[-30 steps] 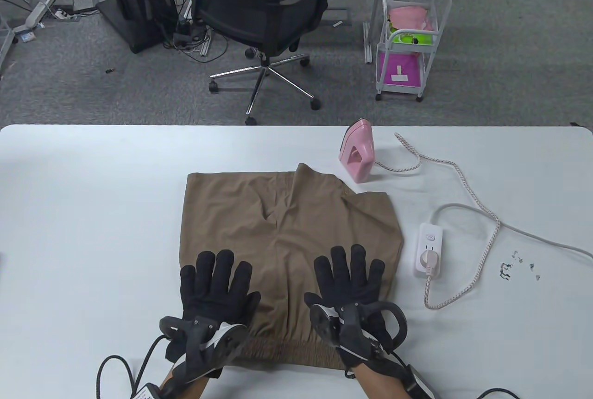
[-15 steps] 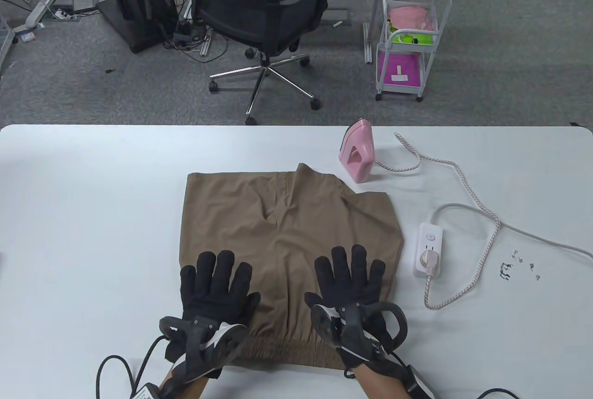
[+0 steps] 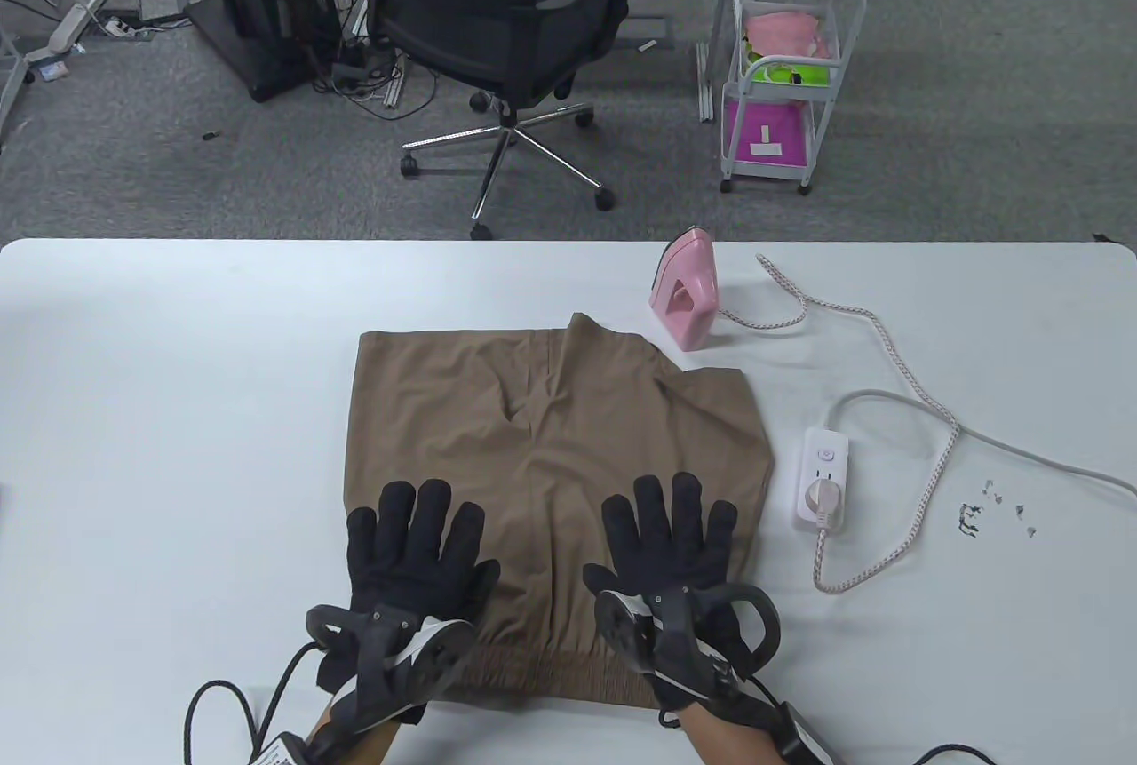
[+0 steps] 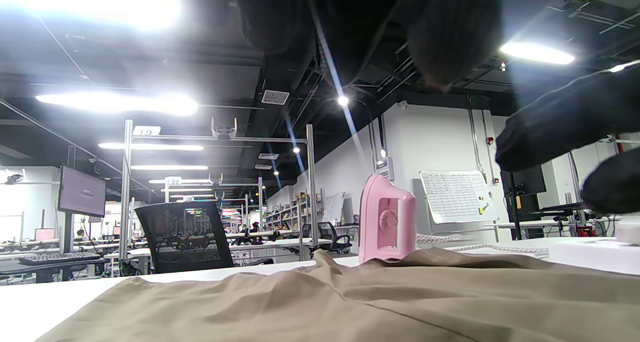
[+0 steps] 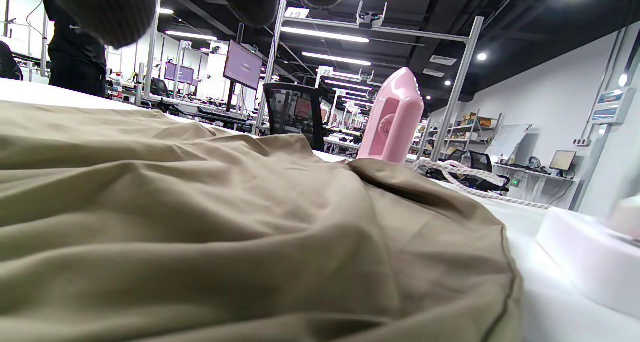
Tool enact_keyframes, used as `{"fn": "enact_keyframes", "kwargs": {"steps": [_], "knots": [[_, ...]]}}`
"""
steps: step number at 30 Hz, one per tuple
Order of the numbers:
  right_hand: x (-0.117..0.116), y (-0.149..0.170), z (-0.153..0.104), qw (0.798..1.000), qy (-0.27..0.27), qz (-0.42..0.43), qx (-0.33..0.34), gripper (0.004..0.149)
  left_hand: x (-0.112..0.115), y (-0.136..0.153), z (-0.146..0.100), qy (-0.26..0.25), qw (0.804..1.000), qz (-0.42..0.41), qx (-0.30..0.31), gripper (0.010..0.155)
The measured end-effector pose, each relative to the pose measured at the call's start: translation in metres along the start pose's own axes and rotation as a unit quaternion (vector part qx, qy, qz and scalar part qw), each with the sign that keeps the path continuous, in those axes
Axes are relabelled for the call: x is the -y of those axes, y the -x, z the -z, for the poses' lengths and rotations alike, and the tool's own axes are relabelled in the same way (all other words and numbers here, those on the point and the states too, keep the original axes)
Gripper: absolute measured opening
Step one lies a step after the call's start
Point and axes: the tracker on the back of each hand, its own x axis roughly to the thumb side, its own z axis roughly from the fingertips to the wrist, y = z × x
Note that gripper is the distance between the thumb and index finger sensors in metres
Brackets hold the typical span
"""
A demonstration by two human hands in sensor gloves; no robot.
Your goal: Iron shorts with electric iron on table
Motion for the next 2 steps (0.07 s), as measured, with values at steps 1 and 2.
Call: {"fn": "enact_keyframes", "kwargs": {"steps": [1,2], "knots": [[0.0000,-0.0001,-0.0002,1.000,0.000,0.000,0.000,0.073,0.0000,0.0000,0.0001,0.000,1.000,0.000,0.000,0.062],[-0.0002,-0.0002,-0.0003,1.000,0.000,0.000,0.000,0.073,-0.0001,-0.0001,0.0001,-0.001,1.000,0.000,0.000,0.062]]}}
